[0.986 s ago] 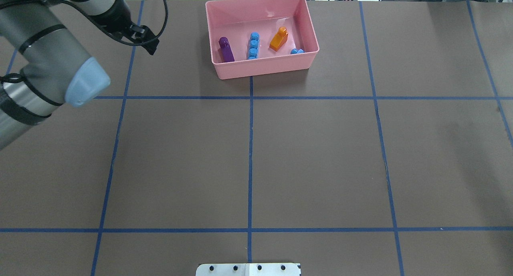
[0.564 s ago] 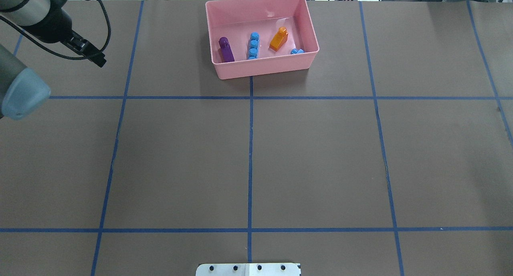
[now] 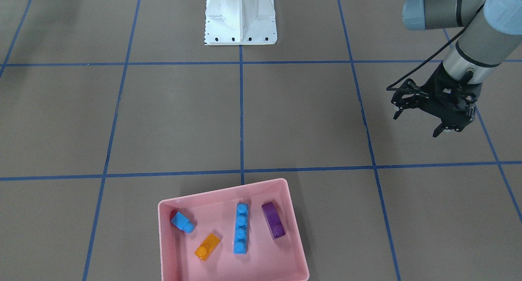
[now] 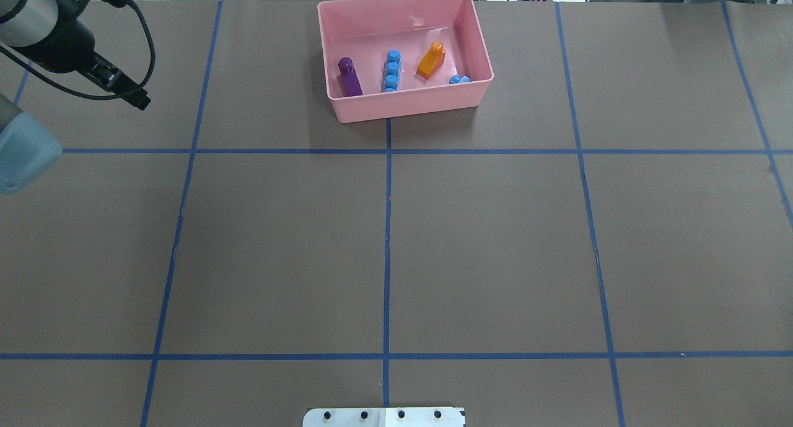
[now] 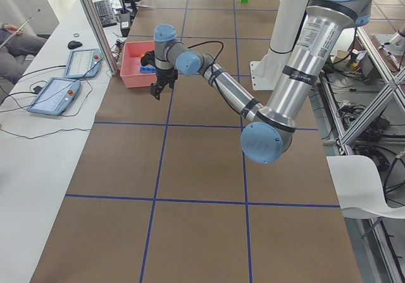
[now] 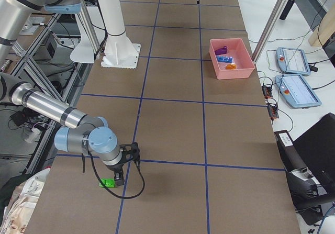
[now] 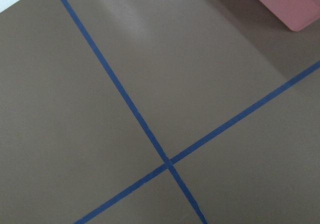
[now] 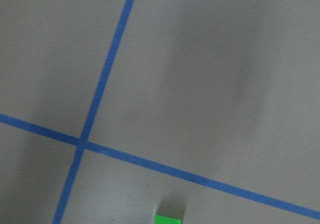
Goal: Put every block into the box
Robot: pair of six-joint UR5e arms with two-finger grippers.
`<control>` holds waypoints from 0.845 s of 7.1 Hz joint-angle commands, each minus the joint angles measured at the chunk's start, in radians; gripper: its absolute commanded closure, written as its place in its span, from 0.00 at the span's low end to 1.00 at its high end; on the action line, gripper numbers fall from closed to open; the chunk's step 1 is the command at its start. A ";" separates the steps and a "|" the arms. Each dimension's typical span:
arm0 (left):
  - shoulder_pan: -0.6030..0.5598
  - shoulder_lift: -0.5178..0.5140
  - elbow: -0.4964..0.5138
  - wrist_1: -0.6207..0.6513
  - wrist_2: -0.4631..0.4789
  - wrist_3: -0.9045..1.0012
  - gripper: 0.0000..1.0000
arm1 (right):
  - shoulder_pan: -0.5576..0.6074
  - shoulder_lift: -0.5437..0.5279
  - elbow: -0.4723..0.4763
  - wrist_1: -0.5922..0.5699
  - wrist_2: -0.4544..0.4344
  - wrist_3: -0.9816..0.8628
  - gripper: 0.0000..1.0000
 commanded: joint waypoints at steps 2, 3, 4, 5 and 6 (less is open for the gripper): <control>0.001 -0.005 -0.010 -0.016 0.001 -0.006 0.01 | -0.003 -0.038 -0.205 0.316 -0.003 0.137 0.03; 0.001 0.000 -0.023 -0.016 0.001 -0.010 0.00 | -0.004 -0.038 -0.222 0.318 0.003 0.155 0.03; 0.001 -0.002 -0.030 -0.016 -0.001 -0.027 0.00 | -0.012 -0.038 -0.230 0.316 0.005 0.155 0.02; 0.003 -0.002 -0.030 -0.016 -0.001 -0.027 0.00 | -0.028 -0.036 -0.230 0.316 0.008 0.170 0.02; 0.004 -0.003 -0.030 -0.016 -0.001 -0.027 0.00 | -0.070 -0.030 -0.230 0.318 0.010 0.231 0.02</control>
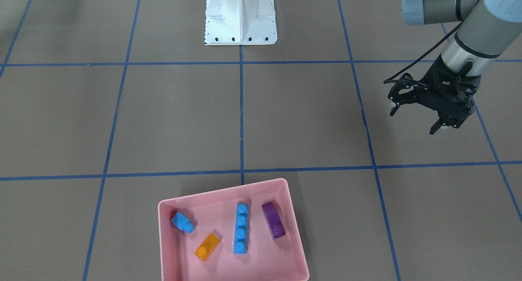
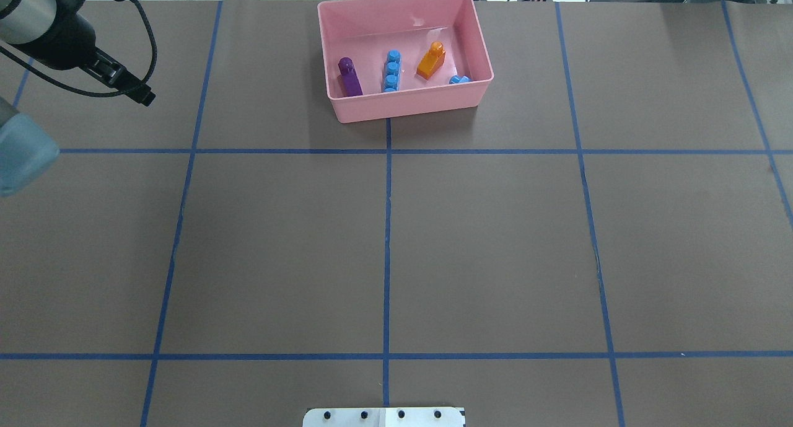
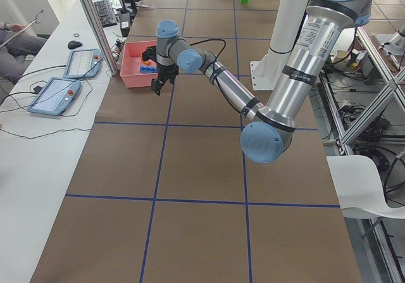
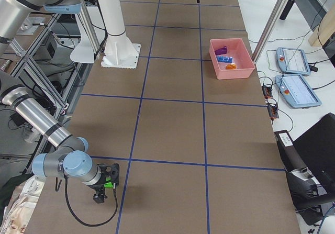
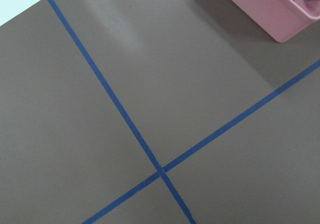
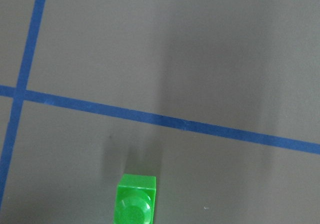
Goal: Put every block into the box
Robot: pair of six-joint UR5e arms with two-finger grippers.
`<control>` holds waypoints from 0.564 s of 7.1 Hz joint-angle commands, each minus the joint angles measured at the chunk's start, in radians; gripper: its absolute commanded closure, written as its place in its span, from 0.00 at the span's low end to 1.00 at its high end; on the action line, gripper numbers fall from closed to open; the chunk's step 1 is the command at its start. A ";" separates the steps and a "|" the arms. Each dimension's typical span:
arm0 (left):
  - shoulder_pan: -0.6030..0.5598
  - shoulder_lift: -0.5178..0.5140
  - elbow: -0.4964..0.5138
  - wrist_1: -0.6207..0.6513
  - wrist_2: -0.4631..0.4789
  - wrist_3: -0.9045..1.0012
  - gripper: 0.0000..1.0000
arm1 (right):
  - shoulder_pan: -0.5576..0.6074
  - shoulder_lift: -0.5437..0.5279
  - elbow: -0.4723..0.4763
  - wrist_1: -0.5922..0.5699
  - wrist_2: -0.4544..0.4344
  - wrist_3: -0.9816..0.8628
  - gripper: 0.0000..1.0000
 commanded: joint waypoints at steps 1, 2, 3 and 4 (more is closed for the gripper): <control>0.002 -0.004 -0.005 0.000 0.001 -0.002 0.00 | -0.121 0.025 -0.002 0.002 0.003 0.141 0.02; 0.002 -0.007 -0.008 0.000 0.000 -0.002 0.00 | -0.181 0.031 -0.004 0.002 0.003 0.173 0.02; 0.002 -0.014 -0.008 0.000 0.001 -0.002 0.00 | -0.206 0.024 -0.010 0.002 0.003 0.166 0.01; 0.003 -0.017 -0.008 0.000 0.001 -0.002 0.00 | -0.240 0.024 -0.022 0.002 0.003 0.174 0.01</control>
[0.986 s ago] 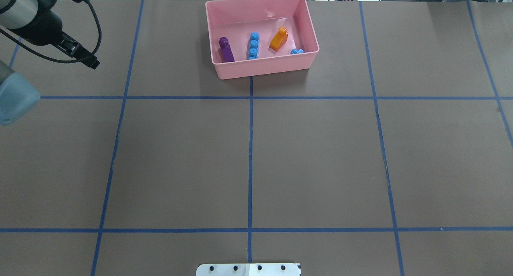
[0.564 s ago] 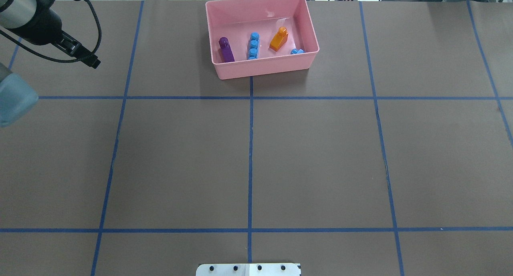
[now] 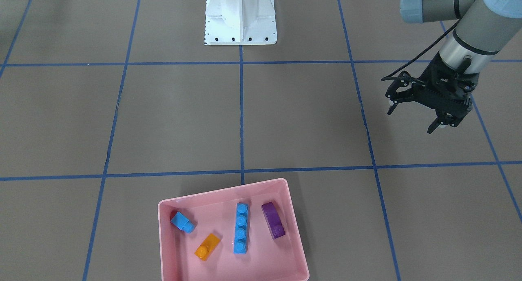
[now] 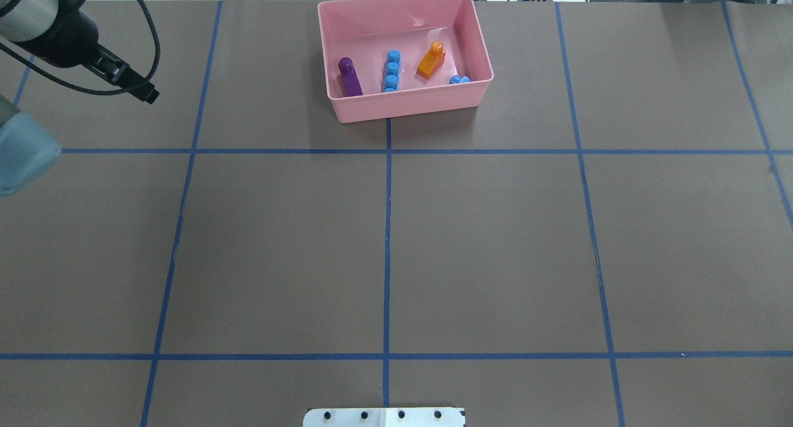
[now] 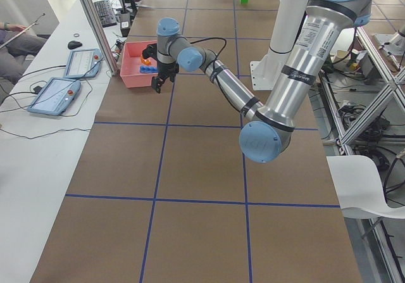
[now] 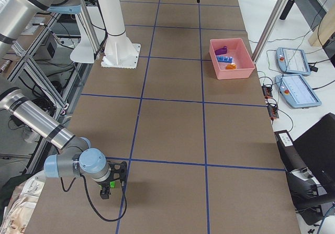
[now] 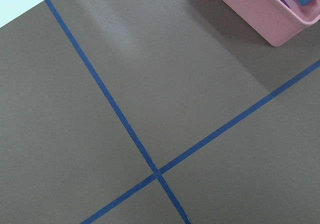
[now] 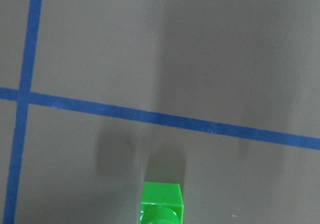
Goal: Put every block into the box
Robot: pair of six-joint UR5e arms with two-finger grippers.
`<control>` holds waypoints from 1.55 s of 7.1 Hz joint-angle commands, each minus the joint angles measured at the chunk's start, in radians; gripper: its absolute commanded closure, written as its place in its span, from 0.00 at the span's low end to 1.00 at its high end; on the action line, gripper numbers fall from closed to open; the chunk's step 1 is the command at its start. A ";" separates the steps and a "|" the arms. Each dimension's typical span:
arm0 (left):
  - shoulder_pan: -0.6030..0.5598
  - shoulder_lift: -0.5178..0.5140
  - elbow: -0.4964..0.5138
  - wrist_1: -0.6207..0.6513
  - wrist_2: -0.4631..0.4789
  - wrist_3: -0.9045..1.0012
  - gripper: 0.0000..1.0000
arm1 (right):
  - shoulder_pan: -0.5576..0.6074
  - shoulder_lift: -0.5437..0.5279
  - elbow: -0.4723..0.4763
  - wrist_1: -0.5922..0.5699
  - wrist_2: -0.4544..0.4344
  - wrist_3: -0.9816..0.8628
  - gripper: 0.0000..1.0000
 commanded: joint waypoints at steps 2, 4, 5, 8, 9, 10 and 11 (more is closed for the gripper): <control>0.001 -0.013 -0.001 -0.002 0.000 -0.002 0.00 | -0.079 0.005 -0.014 0.000 0.002 0.014 0.02; 0.001 -0.013 0.001 0.000 0.000 -0.002 0.00 | -0.153 0.022 -0.014 0.002 0.000 0.011 0.03; 0.001 -0.013 0.001 0.000 0.000 -0.002 0.00 | -0.161 0.022 -0.014 0.002 -0.003 0.005 0.11; 0.000 -0.013 0.001 0.000 -0.001 -0.002 0.00 | -0.190 0.028 -0.015 0.009 -0.033 -0.001 1.00; 0.000 -0.013 0.001 0.000 -0.001 -0.008 0.00 | -0.190 0.028 -0.015 0.087 -0.072 0.005 1.00; 0.001 -0.011 0.001 0.000 -0.001 -0.008 0.00 | -0.187 0.030 -0.006 0.113 -0.081 0.012 1.00; 0.000 -0.011 0.001 0.000 -0.001 -0.008 0.00 | -0.185 0.027 0.040 0.114 -0.130 0.016 1.00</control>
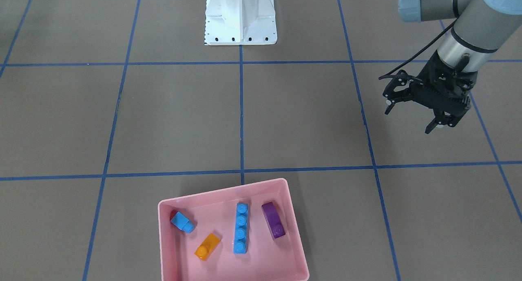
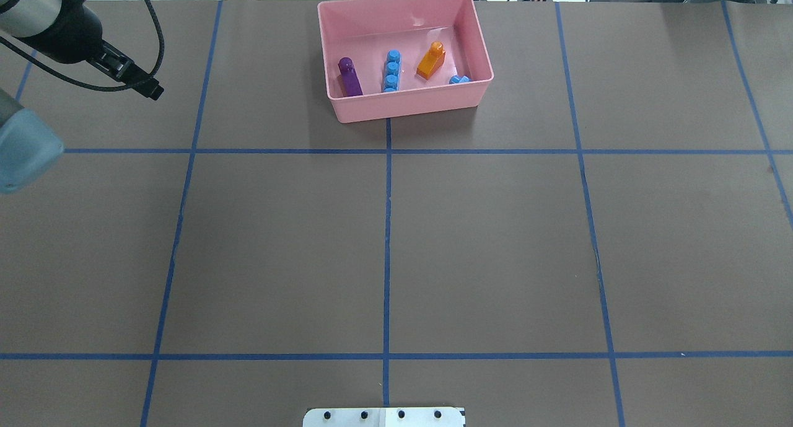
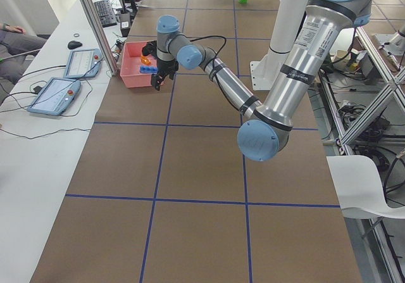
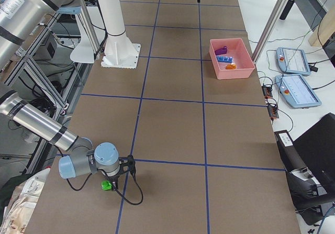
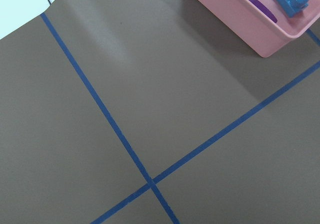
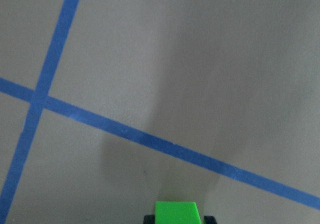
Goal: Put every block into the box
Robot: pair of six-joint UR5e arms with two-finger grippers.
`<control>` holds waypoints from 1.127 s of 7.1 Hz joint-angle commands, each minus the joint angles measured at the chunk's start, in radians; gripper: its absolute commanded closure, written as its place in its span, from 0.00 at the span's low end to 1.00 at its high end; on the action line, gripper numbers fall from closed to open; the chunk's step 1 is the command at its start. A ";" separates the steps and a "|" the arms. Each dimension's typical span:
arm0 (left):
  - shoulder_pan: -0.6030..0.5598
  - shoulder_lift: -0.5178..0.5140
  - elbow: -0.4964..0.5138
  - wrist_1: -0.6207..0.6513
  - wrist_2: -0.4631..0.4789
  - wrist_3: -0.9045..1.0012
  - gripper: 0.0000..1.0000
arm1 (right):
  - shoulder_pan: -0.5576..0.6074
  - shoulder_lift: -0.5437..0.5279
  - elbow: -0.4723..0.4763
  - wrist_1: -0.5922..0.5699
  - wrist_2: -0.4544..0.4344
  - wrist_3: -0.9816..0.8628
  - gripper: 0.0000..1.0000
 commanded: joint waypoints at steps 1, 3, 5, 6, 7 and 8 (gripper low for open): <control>-0.001 0.002 0.002 0.000 0.000 -0.001 0.00 | 0.003 -0.001 0.067 0.019 -0.065 0.009 1.00; -0.001 0.007 0.000 0.002 0.001 0.002 0.00 | 0.058 -0.001 0.166 0.010 -0.056 0.021 1.00; -0.017 0.027 0.000 0.006 0.015 0.001 0.00 | 0.110 0.038 0.232 -0.007 -0.053 0.034 1.00; -0.046 0.059 0.000 0.011 0.015 0.002 0.00 | 0.112 0.114 0.266 -0.085 -0.044 0.123 1.00; -0.069 0.074 0.006 0.011 0.017 0.013 0.00 | 0.110 0.224 0.277 -0.175 -0.035 0.187 1.00; -0.095 0.077 0.003 0.014 0.012 0.043 0.00 | 0.110 0.338 0.276 -0.272 -0.001 0.232 1.00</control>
